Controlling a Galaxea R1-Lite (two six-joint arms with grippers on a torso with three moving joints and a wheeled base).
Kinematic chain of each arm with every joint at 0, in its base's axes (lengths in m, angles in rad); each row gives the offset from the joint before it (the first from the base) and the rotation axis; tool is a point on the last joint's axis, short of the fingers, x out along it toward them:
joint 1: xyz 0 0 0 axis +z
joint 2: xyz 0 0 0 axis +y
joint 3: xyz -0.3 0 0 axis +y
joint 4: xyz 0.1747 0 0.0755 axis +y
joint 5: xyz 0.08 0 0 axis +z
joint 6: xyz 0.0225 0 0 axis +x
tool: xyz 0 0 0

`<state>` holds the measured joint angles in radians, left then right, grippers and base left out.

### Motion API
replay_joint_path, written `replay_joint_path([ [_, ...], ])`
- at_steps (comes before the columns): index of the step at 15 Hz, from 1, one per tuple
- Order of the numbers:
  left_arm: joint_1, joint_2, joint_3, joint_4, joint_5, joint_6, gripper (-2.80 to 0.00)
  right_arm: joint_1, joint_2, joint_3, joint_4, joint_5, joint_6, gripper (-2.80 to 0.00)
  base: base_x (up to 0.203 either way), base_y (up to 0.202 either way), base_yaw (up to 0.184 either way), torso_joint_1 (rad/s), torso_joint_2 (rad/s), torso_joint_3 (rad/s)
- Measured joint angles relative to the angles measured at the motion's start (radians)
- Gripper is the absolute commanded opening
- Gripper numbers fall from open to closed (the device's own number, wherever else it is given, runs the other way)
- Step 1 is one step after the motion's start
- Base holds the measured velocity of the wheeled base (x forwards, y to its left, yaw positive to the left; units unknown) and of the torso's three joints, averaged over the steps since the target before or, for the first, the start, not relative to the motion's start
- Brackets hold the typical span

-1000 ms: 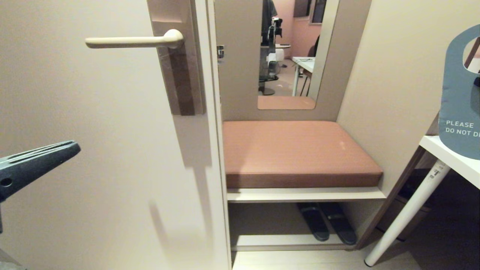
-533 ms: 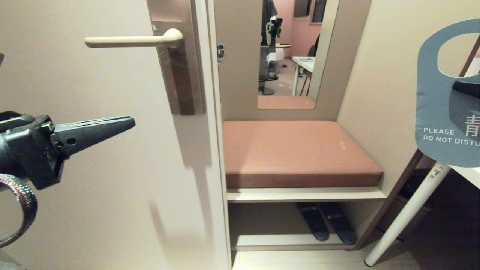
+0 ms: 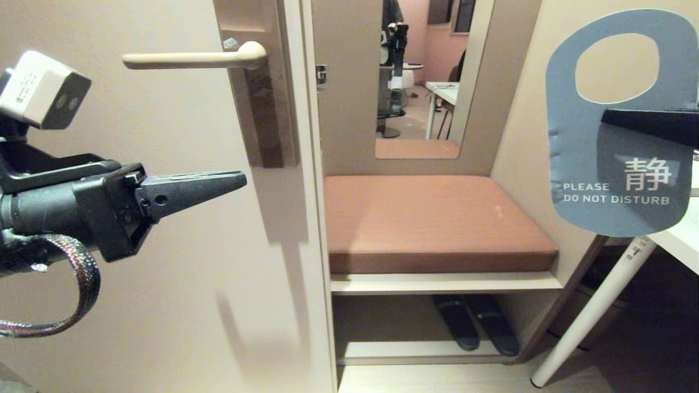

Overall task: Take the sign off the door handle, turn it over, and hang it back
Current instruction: Hand it to the other hand

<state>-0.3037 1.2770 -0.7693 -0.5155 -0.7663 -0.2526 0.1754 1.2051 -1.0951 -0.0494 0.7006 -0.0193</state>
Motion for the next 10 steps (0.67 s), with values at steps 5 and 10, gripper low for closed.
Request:
replay_joint_path([
  [5, -0.035, 0.055, -0.014, -0.098, 0.001, -0.060, -2.80, 0.141, 0.089, -0.089, -0.001, -0.003, 0.049, -2.80, 0.000, 0.000, 0.000, 0.000, 0.00, 0.000],
  [10, -0.037, 0.068, -0.017, -0.103, 0.006, -0.075, -2.80, 0.234, 0.152, -0.110, -0.162, -0.008, 0.205, -2.80, 0.000, 0.000, 0.000, 0.000, 0.00, 0.000],
])
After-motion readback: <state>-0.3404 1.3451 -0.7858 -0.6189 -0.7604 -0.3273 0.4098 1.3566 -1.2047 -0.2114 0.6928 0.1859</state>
